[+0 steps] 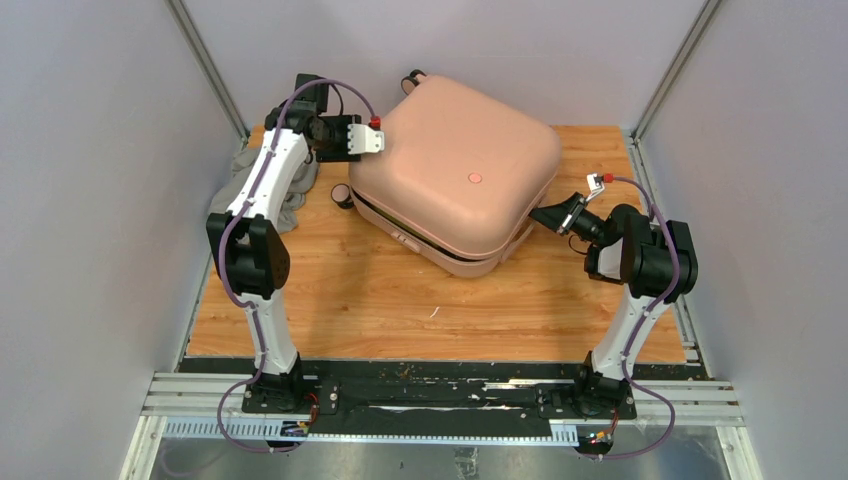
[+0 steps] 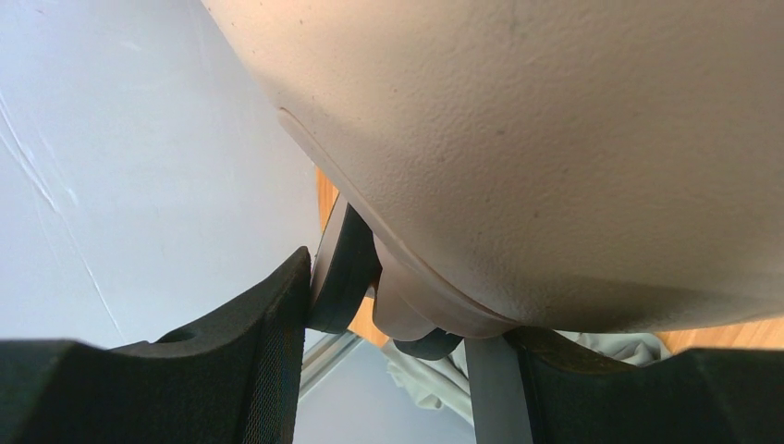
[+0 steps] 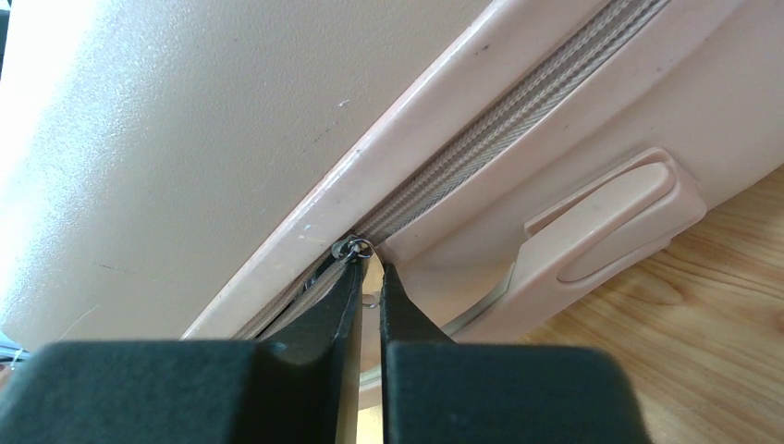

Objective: Pack the luggage
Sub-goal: Zip the luggage at the center of the board.

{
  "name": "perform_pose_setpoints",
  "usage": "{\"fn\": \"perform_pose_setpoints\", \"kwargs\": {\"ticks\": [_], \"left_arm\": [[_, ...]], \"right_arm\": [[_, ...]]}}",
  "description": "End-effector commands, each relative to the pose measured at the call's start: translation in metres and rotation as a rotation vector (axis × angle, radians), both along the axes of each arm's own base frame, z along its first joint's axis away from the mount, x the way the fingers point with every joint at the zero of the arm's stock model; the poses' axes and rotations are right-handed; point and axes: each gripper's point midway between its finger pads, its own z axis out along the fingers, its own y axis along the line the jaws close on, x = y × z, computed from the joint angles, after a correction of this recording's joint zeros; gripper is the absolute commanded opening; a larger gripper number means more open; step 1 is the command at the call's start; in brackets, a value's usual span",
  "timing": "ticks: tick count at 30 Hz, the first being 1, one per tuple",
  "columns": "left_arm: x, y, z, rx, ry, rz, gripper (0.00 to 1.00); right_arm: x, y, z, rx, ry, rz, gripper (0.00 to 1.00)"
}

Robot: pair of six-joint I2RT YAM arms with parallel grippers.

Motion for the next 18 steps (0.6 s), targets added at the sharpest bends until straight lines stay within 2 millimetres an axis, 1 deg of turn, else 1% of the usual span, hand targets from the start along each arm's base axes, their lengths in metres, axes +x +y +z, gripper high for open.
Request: {"fn": "perform_pose_setpoints", "kwargs": {"ticks": [1,3,10,18], "left_arm": [[0.008,-0.007,0.040,-0.145,-0.095,0.089,0.00],[0.008,-0.007,0.040,-0.146,-0.095,0.090,0.00],[0.007,-0.007,0.041,-0.148,-0.096,0.090,0.00],[0.006,-0.009,0.039,-0.168,-0.083,0.097,0.00]], "right_arm": [[-0.001,0.008,0.005,-0.020,-0.052,0.009,0.04],[-0.002,0.007,0.005,-0.024,-0.054,0.001,0.00],[-0.005,0.005,0.006,-0.031,-0.057,-0.015,0.00],[-0.020,0.010,0.005,-0.052,-0.049,-0.017,0.00]]}}
